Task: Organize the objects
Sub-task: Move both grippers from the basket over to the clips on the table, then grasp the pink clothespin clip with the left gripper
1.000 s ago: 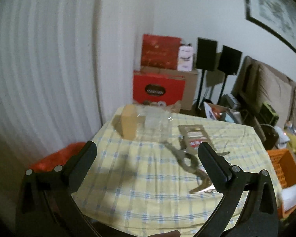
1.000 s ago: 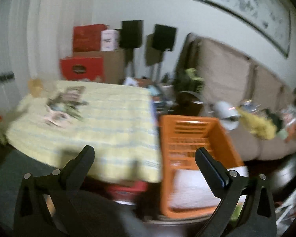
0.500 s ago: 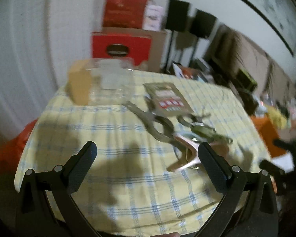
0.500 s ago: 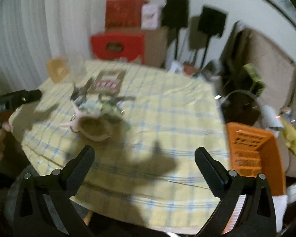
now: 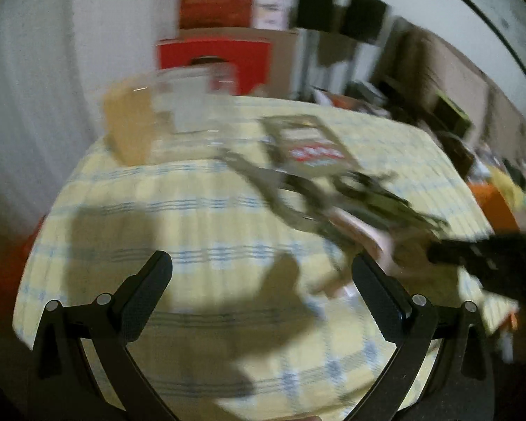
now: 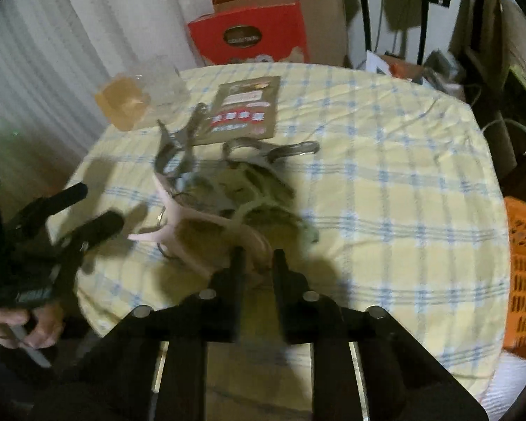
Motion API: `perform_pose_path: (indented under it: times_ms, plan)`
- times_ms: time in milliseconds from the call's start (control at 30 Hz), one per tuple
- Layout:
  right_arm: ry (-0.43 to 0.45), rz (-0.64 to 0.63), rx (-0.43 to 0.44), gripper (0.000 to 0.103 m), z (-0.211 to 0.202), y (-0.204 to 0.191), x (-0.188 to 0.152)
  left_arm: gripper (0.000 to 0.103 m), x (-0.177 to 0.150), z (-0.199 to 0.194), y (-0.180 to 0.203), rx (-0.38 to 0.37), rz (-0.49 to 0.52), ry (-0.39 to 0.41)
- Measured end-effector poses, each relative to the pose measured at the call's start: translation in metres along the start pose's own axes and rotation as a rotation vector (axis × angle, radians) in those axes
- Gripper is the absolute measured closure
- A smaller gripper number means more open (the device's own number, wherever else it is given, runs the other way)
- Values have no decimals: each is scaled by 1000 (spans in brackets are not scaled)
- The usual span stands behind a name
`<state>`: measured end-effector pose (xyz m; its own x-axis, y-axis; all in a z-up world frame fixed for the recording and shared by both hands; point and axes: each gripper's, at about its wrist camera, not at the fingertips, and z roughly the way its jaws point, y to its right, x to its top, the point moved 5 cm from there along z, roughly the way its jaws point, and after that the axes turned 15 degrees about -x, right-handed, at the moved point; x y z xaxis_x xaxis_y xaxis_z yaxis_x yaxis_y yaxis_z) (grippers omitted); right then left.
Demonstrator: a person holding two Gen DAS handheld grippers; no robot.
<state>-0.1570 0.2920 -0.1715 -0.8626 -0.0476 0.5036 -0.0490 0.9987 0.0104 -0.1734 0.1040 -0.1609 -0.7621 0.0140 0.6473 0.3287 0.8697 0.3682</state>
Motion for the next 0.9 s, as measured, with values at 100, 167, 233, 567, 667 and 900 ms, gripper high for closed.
perform_pose_path:
  times_ms: [100, 167, 233, 567, 667, 900]
  plan:
    - [-55, 46, 69, 91, -8, -14, -9, 1, 4, -16, -28, 40, -123, 37]
    - [-92, 93, 106, 91, -13, -29, -16, 1, 5, -26, -48, 44, -208, 57]
    - [-126, 94, 131, 89, -16, -50, -22, 1, 6, -37, -63, 38, -272, 83]
    - [-60, 46, 144, 59, -58, -79, -32, 2, -7, -74, -90, 15, -521, 86]
    - [-30, 162, 41, 58, -69, -36, -38, 2, -7, -52, -46, -51, -412, -23]
    - [30, 284, -87, 25, -95, 25, -64, 2, -25, 4, 12, 37, -375, -153]
